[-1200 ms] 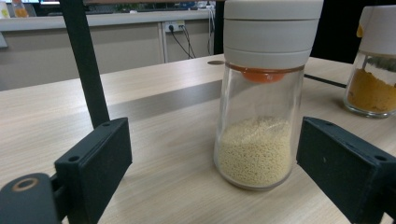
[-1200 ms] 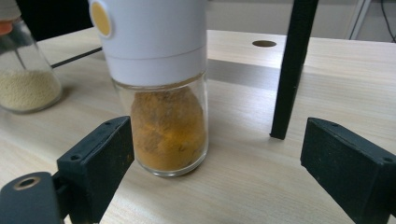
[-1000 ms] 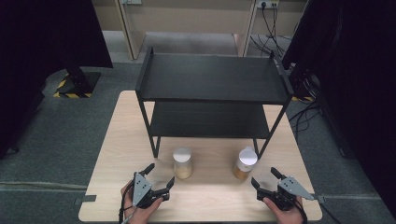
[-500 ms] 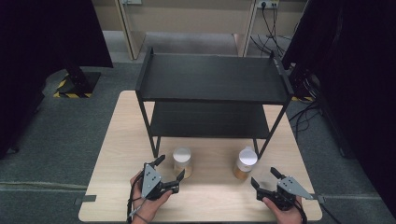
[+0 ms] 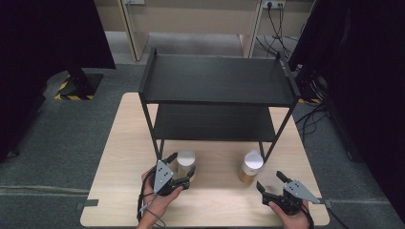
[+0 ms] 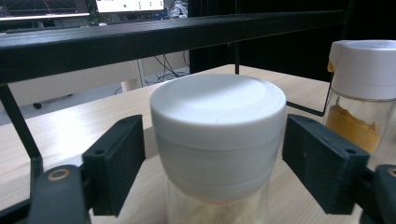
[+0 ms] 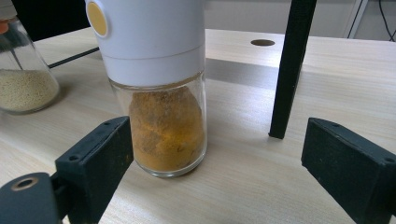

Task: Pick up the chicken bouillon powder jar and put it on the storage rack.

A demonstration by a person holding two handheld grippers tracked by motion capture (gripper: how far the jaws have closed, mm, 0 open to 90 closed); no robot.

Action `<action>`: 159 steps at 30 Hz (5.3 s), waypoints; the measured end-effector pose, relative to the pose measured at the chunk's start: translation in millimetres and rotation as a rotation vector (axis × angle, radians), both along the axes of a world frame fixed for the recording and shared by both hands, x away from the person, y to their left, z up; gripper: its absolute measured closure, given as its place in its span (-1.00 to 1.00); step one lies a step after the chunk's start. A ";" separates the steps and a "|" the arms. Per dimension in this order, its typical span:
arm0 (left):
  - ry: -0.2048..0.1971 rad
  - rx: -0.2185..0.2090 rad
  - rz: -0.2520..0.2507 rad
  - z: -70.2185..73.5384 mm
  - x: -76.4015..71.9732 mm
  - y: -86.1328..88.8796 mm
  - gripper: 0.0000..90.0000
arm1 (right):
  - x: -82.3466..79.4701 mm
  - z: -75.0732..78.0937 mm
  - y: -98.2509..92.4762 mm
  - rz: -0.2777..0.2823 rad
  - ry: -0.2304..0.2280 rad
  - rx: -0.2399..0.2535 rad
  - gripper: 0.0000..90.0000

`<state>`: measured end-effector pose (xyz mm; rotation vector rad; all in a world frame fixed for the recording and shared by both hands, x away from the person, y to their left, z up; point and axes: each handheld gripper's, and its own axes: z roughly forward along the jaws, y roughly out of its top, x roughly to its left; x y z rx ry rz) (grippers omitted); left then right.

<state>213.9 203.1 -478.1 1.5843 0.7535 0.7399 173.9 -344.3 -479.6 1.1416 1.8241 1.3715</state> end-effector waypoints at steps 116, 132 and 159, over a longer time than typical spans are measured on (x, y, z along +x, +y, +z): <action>-0.307 -0.169 0.232 197.1 -17.0 -2.6 -0.25 | 0.4 -2.0 -0.8 -0.017 0.005 0.038 -0.81; -0.325 -0.178 0.238 222.8 -8.7 -10.9 -0.25 | 0.4 -2.2 -1.2 -0.017 0.006 0.041 -0.81; -0.320 -0.205 0.250 248.0 9.1 -14.7 -0.25 | 0.9 -2.0 -1.4 -0.016 0.009 0.043 -0.81</action>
